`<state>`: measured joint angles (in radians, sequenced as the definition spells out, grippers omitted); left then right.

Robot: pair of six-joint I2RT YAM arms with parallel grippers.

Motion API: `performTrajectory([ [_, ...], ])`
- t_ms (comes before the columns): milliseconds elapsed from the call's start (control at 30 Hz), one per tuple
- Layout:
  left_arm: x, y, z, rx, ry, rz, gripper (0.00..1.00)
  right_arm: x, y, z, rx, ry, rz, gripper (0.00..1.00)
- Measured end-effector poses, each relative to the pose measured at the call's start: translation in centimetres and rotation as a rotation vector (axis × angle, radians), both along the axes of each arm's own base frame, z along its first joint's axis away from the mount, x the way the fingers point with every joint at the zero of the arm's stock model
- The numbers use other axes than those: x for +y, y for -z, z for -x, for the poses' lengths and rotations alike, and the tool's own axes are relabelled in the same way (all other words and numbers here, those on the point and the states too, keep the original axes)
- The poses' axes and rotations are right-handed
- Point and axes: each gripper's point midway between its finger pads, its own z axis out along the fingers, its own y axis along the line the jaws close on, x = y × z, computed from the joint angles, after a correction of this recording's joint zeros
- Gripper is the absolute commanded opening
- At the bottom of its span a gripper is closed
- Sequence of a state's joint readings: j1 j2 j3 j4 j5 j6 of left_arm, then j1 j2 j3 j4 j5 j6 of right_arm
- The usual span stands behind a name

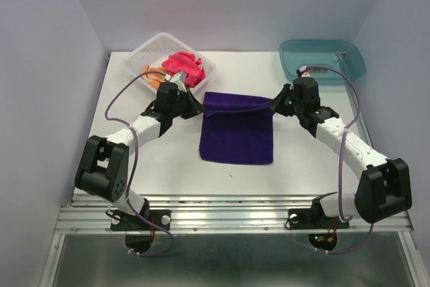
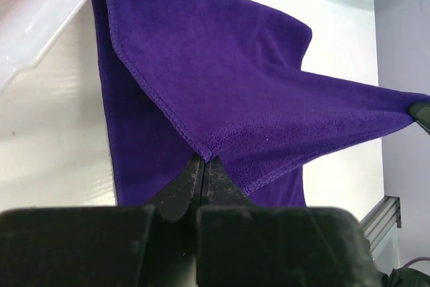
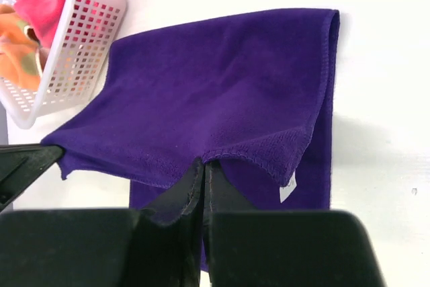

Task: Fold and stack the towels
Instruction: Fold the towel

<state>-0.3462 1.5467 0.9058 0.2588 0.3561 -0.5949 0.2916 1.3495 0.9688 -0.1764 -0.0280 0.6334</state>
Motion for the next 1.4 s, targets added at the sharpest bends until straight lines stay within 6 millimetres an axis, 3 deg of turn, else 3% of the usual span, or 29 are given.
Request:
performTrajectory([
  [233, 0.6, 0.6, 1.9, 0.011, -0.018, 0.001, 0.0, 0.6, 0.1, 1.9, -0.003, -0.005, 0.006, 0.01],
  [367, 0.5, 1.2, 2.9, 0.021, -0.011, 0.006, 0.0, 0.2, 2.0, 2.9, 0.041, 0.009, 0.02, 0.01],
  [667, 0.4, 5.4, 6.2, 0.13, -0.005, -0.024, 0.0, 0.4, 5.5, 5.6, 0.123, 0.001, 0.038, 0.01],
  [1000, 0.6, 7.3, 8.6, 0.198, -0.011, -0.041, 0.0, 0.9, 8.3, 8.7, 0.199, 0.002, 0.045, 0.01],
  [1400, 1.3, 7.3, 9.4, 0.208, -0.044, -0.064, 0.0, 1.4, 9.5, 10.1, 0.246, 0.005, 0.057, 0.02],
])
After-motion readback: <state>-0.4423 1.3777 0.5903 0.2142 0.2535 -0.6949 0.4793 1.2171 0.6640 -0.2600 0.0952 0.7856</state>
